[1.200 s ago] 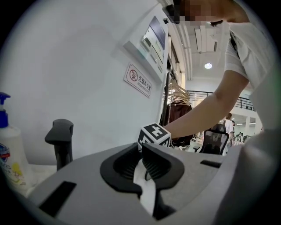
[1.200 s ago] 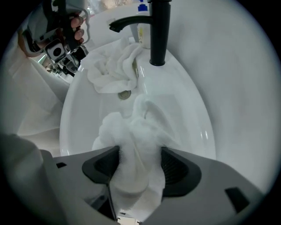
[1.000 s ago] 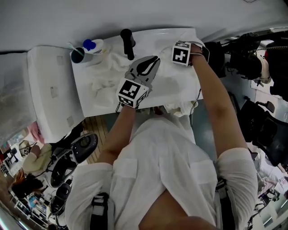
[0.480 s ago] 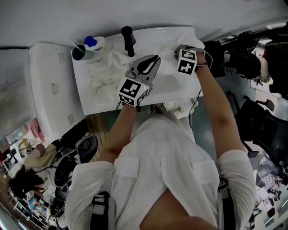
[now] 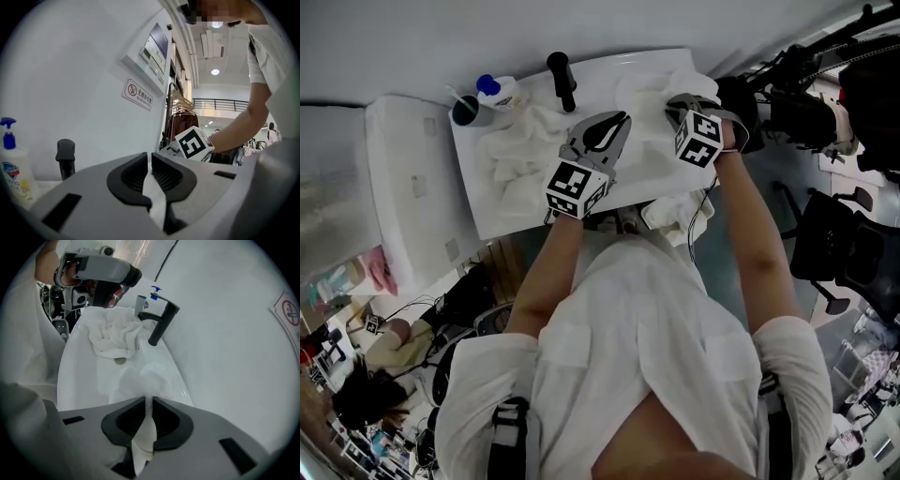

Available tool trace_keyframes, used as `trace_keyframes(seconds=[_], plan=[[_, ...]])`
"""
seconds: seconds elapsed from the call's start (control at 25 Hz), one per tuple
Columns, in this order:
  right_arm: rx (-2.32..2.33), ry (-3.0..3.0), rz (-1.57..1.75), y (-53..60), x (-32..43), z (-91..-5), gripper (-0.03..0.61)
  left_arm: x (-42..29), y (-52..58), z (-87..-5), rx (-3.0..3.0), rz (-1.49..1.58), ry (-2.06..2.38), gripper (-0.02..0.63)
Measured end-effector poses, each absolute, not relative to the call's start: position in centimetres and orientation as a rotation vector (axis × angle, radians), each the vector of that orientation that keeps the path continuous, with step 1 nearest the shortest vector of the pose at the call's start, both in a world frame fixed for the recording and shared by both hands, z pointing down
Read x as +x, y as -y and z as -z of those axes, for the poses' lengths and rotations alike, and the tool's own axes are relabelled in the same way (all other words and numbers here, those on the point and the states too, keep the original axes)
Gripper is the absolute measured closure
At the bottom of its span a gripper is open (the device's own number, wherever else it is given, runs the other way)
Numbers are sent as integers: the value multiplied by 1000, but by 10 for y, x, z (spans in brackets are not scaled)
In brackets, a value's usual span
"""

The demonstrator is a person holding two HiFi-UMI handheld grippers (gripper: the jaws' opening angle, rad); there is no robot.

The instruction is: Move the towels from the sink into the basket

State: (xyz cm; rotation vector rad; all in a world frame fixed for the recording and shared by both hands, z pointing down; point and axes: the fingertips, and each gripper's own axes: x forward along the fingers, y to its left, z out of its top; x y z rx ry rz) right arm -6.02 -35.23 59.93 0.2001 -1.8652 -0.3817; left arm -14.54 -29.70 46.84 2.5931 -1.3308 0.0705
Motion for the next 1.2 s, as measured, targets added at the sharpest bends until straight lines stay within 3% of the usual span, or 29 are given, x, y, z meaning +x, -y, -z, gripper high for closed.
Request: trace_keyframes(seconds=[0.68, 1.2], plan=[[646, 1990, 371, 285, 4, -500, 517, -105, 231, -436, 2724, -68, 1236, 581], [1035, 2017, 188, 208, 137, -476, 518, 4, 190, -423, 2843, -110, 1040, 581]])
